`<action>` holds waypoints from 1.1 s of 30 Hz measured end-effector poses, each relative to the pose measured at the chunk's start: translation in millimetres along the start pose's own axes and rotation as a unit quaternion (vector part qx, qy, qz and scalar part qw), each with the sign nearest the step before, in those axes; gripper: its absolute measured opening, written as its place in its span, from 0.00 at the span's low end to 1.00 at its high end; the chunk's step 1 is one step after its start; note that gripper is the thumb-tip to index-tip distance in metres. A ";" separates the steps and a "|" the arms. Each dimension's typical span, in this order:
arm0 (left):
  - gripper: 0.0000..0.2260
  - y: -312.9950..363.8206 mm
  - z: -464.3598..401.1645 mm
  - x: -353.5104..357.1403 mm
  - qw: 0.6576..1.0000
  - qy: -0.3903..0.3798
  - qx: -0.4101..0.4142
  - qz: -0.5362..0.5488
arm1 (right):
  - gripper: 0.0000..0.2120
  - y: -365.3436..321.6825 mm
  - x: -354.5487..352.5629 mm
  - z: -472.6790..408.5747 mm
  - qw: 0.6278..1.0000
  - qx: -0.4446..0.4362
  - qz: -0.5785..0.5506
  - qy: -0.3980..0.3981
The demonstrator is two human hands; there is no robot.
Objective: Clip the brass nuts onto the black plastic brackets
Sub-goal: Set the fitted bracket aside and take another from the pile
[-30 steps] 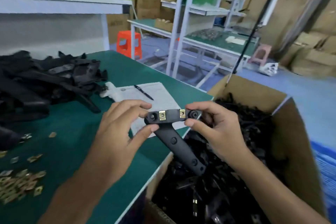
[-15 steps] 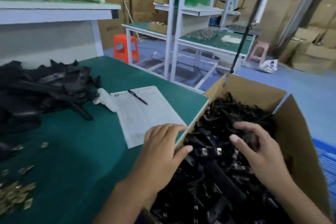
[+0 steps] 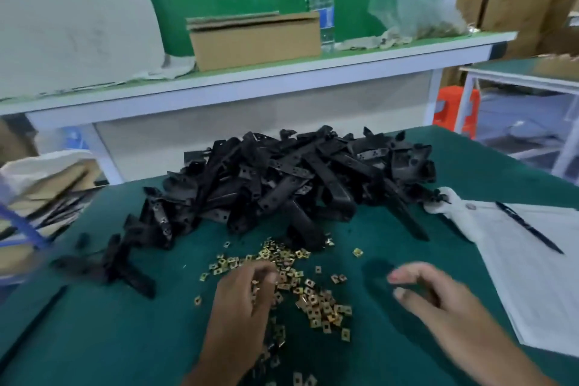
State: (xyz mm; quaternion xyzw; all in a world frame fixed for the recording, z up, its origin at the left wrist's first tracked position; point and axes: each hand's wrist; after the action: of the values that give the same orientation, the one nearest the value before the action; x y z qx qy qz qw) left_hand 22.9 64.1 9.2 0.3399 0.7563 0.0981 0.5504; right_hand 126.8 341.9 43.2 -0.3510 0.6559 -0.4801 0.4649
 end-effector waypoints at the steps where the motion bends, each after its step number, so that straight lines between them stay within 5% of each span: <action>1: 0.18 -10.7 -0.6 -3.0 0.999 0.026 -0.030 0.010 | 0.10 -6.7 26.2 -21.3 0.999 -0.020 0.029 -0.035; 6: 0.18 -22.2 -5.8 -1.5 0.991 0.070 -0.102 0.050 | 0.34 -16.3 121.8 -115.5 0.978 -0.029 0.196 -0.065; 10: 0.11 -23.3 -8.1 -1.6 0.986 0.066 -0.130 0.082 | 0.30 -12.8 141.9 -145.8 0.950 -0.061 0.305 -0.020; 18: 0.20 -23.7 -10.9 -2.7 0.969 0.103 -0.153 0.165 | 0.24 -39.6 120.3 -100.3 0.988 -0.129 0.078 -0.027; 22: 0.21 -22.7 -8.6 -3.8 0.952 0.092 -0.158 0.244 | 0.19 -60.9 124.6 -84.3 0.976 0.018 -0.202 -0.077; 25: 0.35 -22.1 -9.3 -5.6 0.930 0.088 -0.149 0.325 | 0.17 -51.2 120.9 -66.5 0.919 0.200 -0.306 -0.144; 27: 0.39 -21.5 -11.6 -9.4 0.913 0.089 -0.147 0.371 | 0.16 -42.1 129.8 -65.0 0.912 0.241 -0.286 -0.171; 29: 0.30 -22.7 -13.4 -11.6 0.900 0.092 -0.153 0.398 | 0.22 -30.5 132.2 -63.2 0.924 0.234 -0.236 -0.188; 33: 0.10 -20.3 -15.1 -15.0 0.898 0.137 -0.173 0.380 | 0.14 -29.0 125.8 -64.5 0.964 0.098 -0.046 -0.242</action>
State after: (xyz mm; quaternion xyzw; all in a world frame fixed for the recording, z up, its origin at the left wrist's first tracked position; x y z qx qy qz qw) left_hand 3.5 43.0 15.8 0.4838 0.6084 0.4749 0.4125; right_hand 25.7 239.0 43.4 -0.4394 0.4568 -0.4632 0.6194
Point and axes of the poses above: each hand's wrist, its own z-axis away from the middle knuckle, its own x-axis out of the palm, y = z × x, and after that the axes turned 15 degrees about -z, right-handed
